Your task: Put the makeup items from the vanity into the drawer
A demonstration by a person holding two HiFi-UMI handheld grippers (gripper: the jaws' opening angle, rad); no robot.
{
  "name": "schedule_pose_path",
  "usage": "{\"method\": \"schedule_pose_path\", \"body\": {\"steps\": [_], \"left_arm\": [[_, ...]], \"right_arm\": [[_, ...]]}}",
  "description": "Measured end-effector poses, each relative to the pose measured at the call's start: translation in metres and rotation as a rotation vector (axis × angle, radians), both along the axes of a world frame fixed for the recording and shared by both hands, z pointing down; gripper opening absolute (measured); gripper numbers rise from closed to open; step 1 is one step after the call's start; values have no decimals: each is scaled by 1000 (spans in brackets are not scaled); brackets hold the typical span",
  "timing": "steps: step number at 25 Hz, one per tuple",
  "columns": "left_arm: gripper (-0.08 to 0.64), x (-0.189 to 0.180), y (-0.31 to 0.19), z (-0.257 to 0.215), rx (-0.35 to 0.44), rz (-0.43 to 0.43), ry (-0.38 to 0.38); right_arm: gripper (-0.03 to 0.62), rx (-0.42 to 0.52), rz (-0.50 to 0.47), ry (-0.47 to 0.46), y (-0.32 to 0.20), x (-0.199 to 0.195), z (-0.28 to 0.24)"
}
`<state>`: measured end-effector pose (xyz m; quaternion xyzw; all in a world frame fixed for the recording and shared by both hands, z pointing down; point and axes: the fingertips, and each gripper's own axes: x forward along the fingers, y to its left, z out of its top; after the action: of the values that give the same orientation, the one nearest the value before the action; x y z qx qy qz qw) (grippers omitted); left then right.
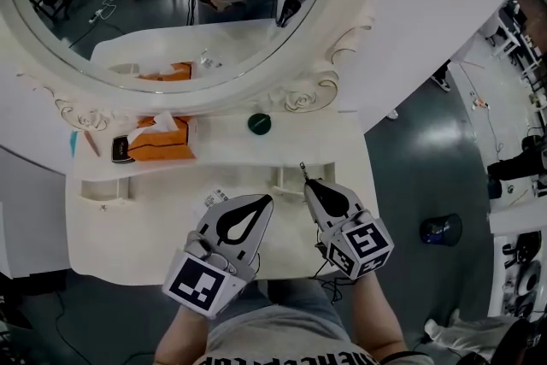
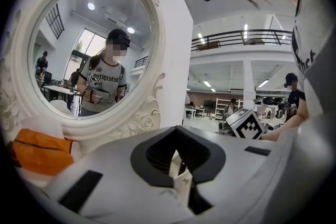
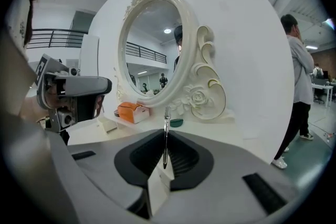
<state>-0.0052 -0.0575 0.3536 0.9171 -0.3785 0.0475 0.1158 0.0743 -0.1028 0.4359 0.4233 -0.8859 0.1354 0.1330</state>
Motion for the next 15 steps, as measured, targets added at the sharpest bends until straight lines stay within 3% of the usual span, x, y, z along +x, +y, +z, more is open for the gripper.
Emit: {"method": "schedule_pose_path", "body": {"steps": [15], "left_arm": [[18, -5, -4, 2, -12, -15, -7]], "right_arm": [[40, -56, -16, 102, -5, 1, 37]]}}
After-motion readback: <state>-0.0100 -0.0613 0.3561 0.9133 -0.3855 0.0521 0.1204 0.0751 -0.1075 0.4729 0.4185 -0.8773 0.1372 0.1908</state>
